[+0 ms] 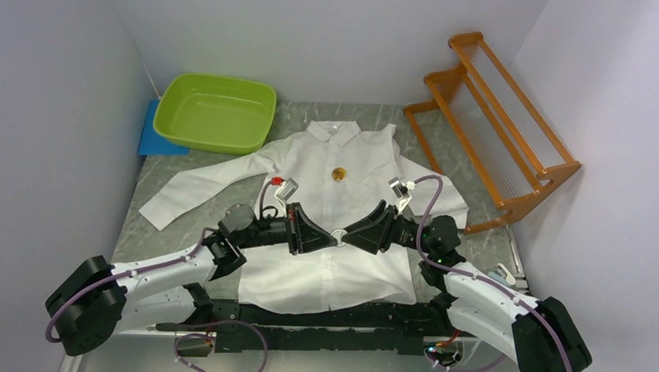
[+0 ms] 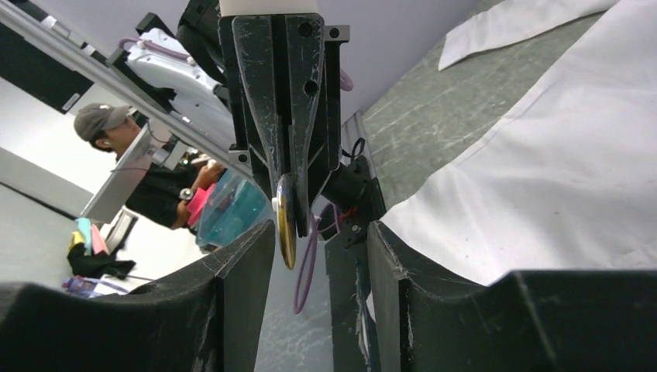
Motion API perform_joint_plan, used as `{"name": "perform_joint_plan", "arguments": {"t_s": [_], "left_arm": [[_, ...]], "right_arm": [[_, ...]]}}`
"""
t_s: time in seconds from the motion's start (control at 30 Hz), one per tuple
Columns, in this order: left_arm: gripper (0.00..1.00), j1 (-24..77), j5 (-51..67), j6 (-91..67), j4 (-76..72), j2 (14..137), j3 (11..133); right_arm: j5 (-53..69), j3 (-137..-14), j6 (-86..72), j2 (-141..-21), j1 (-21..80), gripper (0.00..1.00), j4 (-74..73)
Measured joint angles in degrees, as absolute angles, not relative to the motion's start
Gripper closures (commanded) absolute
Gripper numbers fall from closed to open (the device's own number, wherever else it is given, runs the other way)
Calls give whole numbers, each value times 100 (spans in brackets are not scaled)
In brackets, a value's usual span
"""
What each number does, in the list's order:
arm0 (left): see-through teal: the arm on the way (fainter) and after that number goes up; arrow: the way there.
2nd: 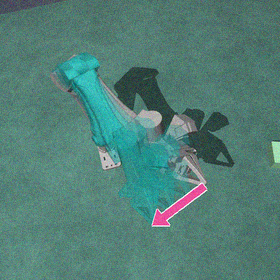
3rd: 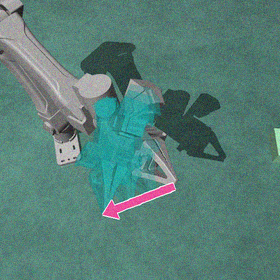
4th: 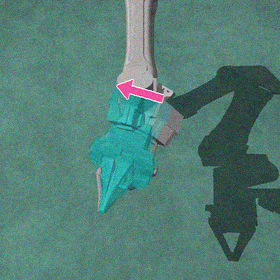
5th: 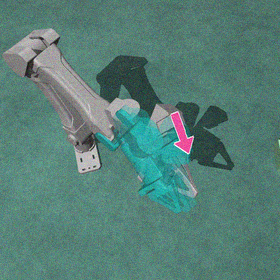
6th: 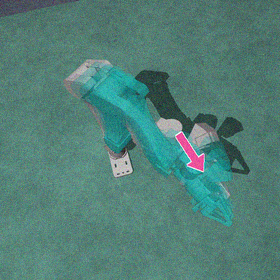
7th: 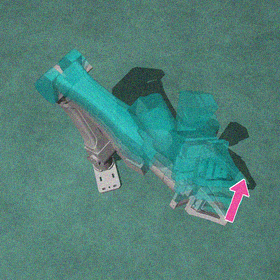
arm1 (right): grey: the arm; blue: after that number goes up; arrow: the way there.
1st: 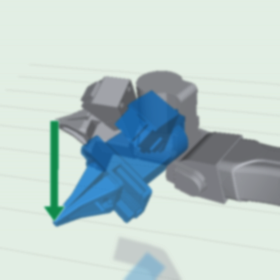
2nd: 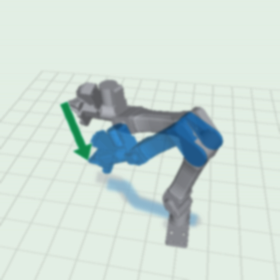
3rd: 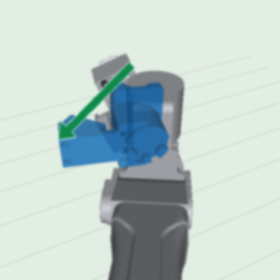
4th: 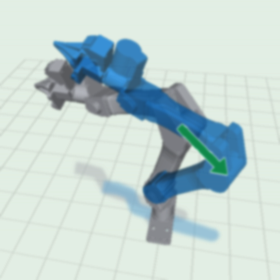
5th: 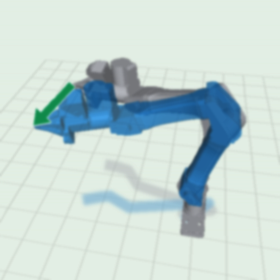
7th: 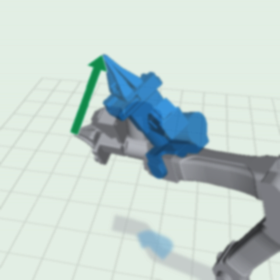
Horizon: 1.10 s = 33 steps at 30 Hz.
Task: Pin the brooch onto the clothing
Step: Adjust the brooch.
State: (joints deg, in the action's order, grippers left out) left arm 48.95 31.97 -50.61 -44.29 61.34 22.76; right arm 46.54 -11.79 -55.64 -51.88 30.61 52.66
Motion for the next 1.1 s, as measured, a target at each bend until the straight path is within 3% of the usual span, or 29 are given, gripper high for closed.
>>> {"name": "perform_joint_plan", "arguments": {"t_s": [0.23,0.3,0.37,0.53,0.7,0.93,1.1], "left_arm": [[97,4928,2930,-4908,-4521,5701,2067],[98,4934,2893,-4873,-4517,5636,2049],[97,4936,2862,-4845,-4491,5594,2049],[97,4939,2860,-4742,-4377,5529,2049],[97,4939,2856,-4698,-4202,5382,2049],[97,4943,2862,-4659,-4158,5332,2049],[97,4930,2845,-4652,-4128,5363,2047]], "right_arm": [[4648,-1140,-5798,-5513,3444,54,5887],[4644,-1140,-5804,-5564,3527,63,5937],[4633,-1140,-5798,-5623,3579,66,6005],[4565,-1151,-5822,-5701,3605,48,6093],[4449,-1151,-5795,-5634,3605,45,6075],[4300,-1337,-5535,-5393,3612,57,5590],[4335,-1605,-5308,-5441,3651,75,5122]]}}
